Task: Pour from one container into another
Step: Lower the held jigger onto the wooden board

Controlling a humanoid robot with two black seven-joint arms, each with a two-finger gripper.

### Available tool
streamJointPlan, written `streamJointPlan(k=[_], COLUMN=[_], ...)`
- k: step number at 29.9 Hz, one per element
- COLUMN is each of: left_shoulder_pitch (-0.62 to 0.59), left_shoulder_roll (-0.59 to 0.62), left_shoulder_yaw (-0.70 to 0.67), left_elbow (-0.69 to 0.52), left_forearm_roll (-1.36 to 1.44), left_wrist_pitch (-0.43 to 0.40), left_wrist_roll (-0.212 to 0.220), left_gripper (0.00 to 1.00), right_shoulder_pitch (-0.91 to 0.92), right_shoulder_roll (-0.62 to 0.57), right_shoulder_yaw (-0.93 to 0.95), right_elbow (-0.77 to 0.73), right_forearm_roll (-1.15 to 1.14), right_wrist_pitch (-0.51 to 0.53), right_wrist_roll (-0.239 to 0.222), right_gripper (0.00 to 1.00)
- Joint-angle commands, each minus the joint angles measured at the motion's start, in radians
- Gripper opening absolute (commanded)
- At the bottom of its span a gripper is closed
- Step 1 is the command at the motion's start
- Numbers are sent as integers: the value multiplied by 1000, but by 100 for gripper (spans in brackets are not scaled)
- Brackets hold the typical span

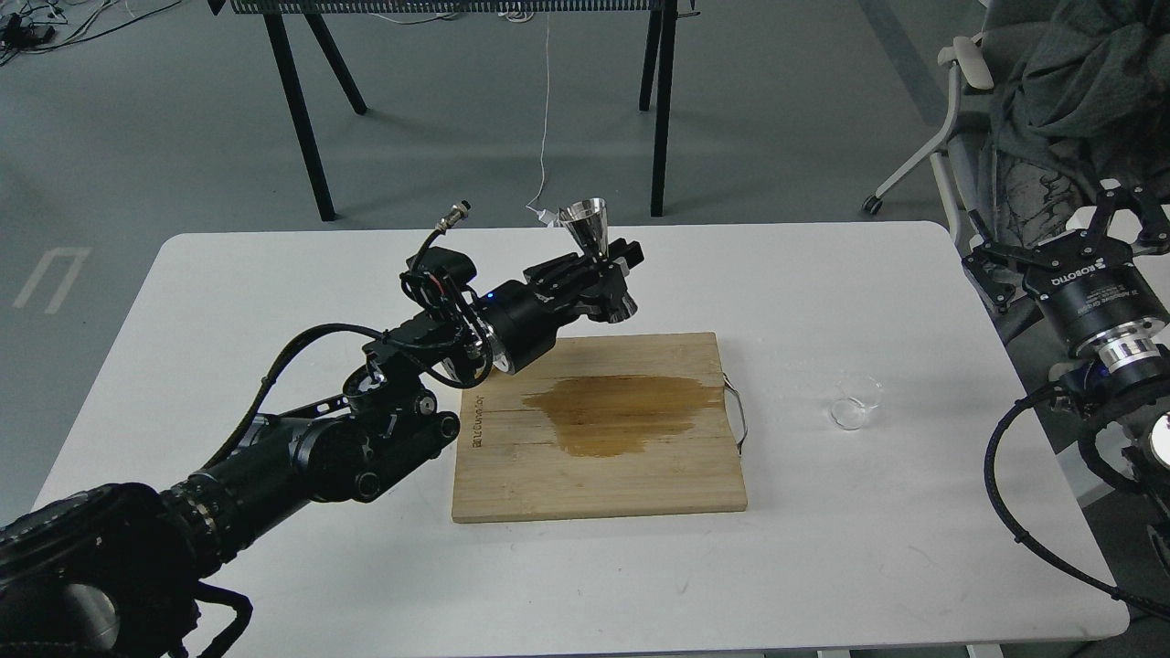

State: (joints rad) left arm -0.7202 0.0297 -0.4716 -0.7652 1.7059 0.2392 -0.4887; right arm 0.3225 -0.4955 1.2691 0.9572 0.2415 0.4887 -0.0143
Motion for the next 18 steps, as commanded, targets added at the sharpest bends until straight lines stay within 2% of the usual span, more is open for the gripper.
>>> streamJointPlan(k=[1,6,12,18], left_shoulder_pitch=[27,31,42,68], left_shoulder_roll=[-30,-30,-30,-30], left_shoulder_yaw=[13,80,113,117], left_elbow=[4,40,101,113], left_forearm_roll=[1,-2,-2,-2], left_wrist_pitch=[23,61,103,133], left_wrist_roll=[0,0,0,0], left_gripper=[21,21,21,21], right_shoulder_pitch=[1,1,0,-3], right_shoulder_roll=[0,0,-2,0], right_shoulder_yaw=[-2,-2,-1,-1], right_elbow=[-2,-2,0,0], right_forearm_roll=[1,-1,1,1], right_wrist_pitch=[0,0,0,0], right_wrist_roll=[-1,1,1,1], right_gripper=[100,100,100,100])
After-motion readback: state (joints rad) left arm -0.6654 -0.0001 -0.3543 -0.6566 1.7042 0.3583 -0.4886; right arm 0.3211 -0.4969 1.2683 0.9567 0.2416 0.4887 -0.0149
